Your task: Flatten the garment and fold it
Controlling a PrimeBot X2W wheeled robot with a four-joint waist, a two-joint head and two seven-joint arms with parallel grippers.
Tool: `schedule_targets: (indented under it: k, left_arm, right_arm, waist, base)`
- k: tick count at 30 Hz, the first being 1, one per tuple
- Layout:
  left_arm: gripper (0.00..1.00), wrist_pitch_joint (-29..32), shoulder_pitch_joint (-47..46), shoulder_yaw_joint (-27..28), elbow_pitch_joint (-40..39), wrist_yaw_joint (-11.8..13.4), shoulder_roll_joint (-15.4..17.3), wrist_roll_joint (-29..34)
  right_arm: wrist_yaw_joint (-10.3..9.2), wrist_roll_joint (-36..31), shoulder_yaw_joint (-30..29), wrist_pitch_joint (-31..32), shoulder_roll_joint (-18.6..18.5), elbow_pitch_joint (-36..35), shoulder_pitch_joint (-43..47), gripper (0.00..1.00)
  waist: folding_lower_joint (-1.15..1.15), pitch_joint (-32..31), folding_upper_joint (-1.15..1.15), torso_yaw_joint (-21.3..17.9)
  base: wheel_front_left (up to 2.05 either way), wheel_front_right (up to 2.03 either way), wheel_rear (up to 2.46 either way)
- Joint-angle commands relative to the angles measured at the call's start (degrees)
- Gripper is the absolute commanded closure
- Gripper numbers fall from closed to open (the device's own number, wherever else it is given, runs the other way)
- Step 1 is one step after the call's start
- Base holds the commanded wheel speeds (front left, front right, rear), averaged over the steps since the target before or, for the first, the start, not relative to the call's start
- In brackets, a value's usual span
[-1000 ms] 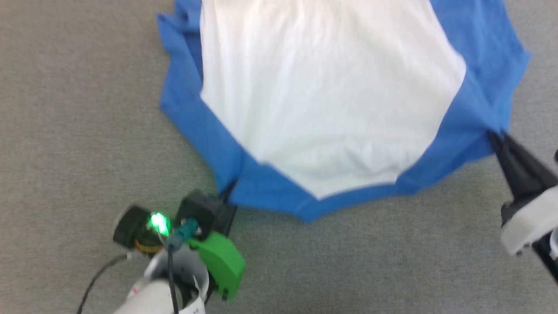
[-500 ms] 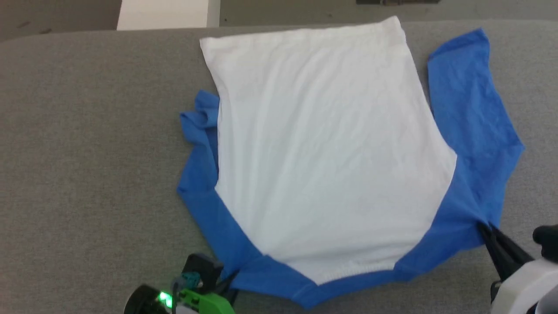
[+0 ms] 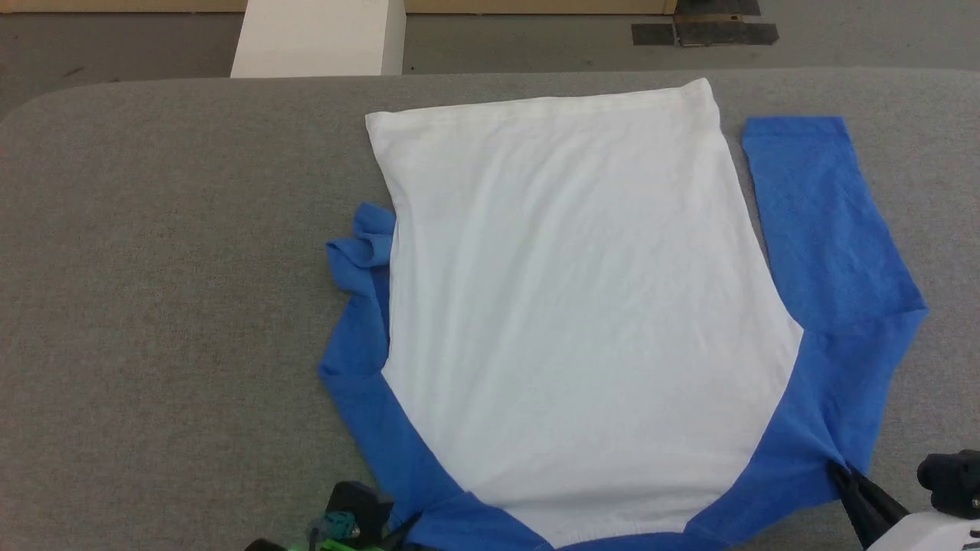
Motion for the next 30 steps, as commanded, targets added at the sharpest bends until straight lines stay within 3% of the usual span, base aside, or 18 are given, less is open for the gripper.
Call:
schedule_targets:
  k: [1,2,3,4,5,10,15,20,23,30]
  left_arm:
    - [1.0,-0.7,0.2,-0.1,1.3,0.0,-0.7,-0.3]
    - [1.0,-1.4,0.0,0.0,2.1,-0.1,-1.4,-0.4]
    - [0.65,-2.1,-0.1,0.0,2.8,-0.2,-1.8,-0.3]
    - [0.0,-2.6,-0.2,-0.2,3.6,-0.3,-2.2,-0.2]
    - [0.0,-3.0,-0.3,-0.3,4.4,-0.4,-2.5,-0.1]
    - [0.0,-5.2,0.2,0.1,5.2,-0.2,-3.2,-0.3]
    - [0.0,-7.8,3.3,2.8,1.2,1.8,-1.8,-1.8]
    - [0.0,-12.3,6.8,9.7,-7.9,6.7,0.2,-3.8]
    - [0.0,-16.6,6.3,13.7,-11.9,10.2,1.3,-1.1]
    - [0.0,-26.1,4.9,17.4,-12.2,15.0,-1.9,5.3]
  right_arm:
    - [-0.11,-0.4,0.1,-0.7,0.2,0.6,-0.3,1.0]
    - [-0.11,-0.4,0.3,-0.9,0.2,1.2,-0.5,0.93]
    - [-0.11,-0.4,0.4,-1.1,0.2,1.6,-0.6,0.63]
    - [-0.11,-0.7,0.7,-1.3,0.1,2.1,-0.8,0.15]
    - [-0.11,-0.7,0.9,-1.3,0.0,2.7,-0.8,0.0]
    - [-0.11,-0.3,0.2,-2.3,0.5,4.0,-0.6,0.0]
    - [-0.11,-0.2,-2.9,-3.3,1.6,2.2,-0.1,0.0]
    - [-0.11,-0.4,-7.4,-5.3,3.1,-2.4,-0.9,0.0]
    - [-0.11,-2.3,-9.3,-6.5,4.3,-4.9,-1.6,0.0]
    - [-0.11,-8.5,-12.5,-14.0,9.3,-8.5,-3.7,0.0]
  waist:
    - [0.01,-0.2,0.0,0.0]
    - [0.01,-0.4,0.0,0.1]
    - [0.01,-0.6,0.0,0.1]
    - [0.01,-0.8,0.0,0.1]
    - [0.01,-1.1,0.0,0.2]
    - [0.01,-2.7,0.0,0.3]
    - [0.01,-4.2,0.0,0.5]
    - [0.01,-5.4,0.0,0.7]
    - [0.01,-6.0,0.0,1.3]
    - [0.01,-6.8,0.0,1.2]
  base:
    - [0.0,0.0,0.0]
    - [0.0,0.0,0.0]
    - [0.0,0.0,0.0]
    - [0.0,0.0,0.0]
    - [0.0,0.0,0.0]
    - [0.0,0.0,0.0]
    - [0.0,0.0,0.0]
    - [0.0,0.0,0.0]
    - [0.0,0.0,0.0]
    - [0.0,0.0,0.0]
